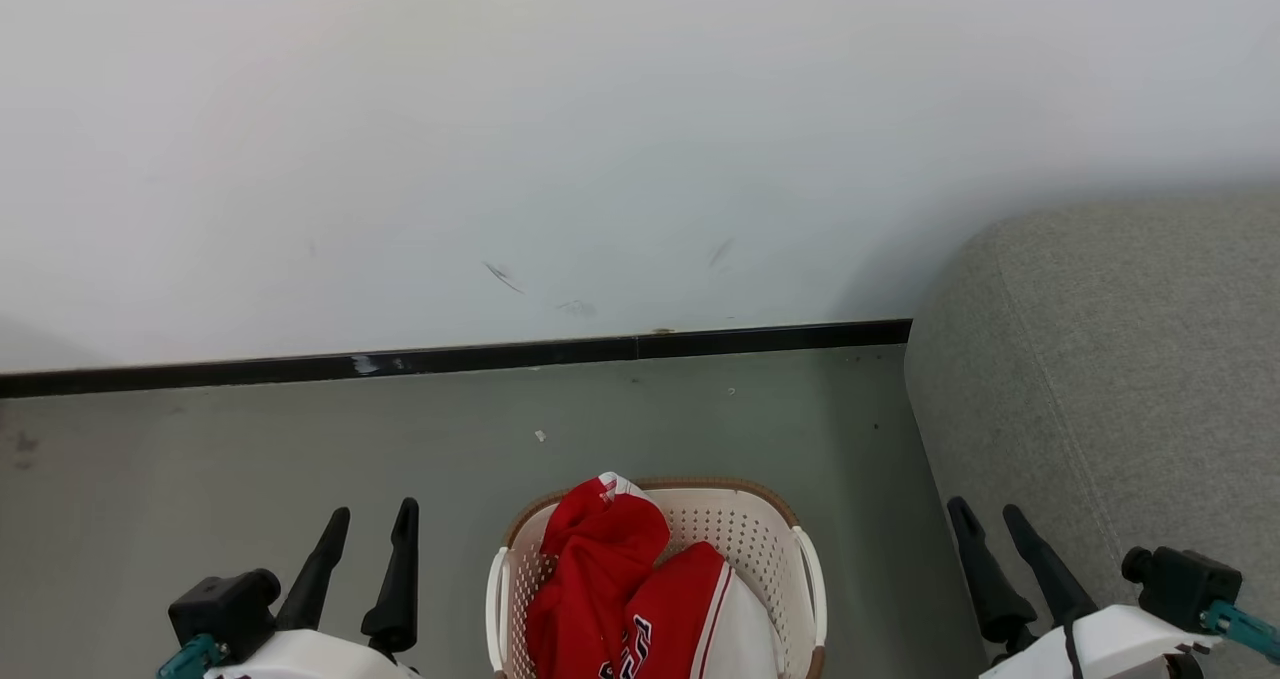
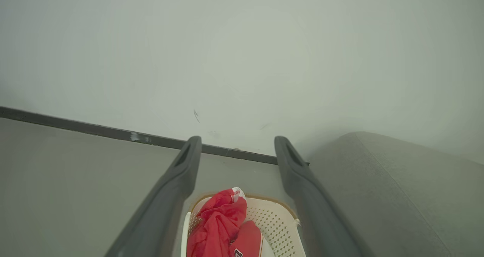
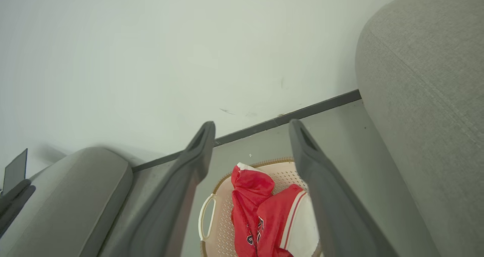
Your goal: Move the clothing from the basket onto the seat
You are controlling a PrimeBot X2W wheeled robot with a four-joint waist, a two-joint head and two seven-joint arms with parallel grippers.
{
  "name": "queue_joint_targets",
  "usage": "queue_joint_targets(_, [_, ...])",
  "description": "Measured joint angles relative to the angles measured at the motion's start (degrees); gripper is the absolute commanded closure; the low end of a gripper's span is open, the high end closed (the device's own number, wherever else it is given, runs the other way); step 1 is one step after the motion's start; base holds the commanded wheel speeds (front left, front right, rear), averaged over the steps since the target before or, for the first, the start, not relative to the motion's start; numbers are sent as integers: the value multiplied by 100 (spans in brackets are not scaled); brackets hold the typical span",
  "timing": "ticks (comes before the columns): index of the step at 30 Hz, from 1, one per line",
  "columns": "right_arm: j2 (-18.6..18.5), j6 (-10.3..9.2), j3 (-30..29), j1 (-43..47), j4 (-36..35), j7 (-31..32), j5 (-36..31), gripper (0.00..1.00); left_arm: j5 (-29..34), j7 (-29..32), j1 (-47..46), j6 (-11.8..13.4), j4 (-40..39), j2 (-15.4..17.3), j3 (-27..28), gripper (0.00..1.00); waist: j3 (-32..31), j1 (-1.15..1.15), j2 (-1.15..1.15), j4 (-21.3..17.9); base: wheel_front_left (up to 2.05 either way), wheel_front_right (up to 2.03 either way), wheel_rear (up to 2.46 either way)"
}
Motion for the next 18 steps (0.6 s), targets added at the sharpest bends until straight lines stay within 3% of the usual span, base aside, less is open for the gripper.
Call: queue_joint_targets(18, [126, 2, -41, 121, -155, -244, -1952, 0, 1578, -398, 118, 344, -90, 12, -327, 0, 2, -3, 0, -11, 0, 0, 0])
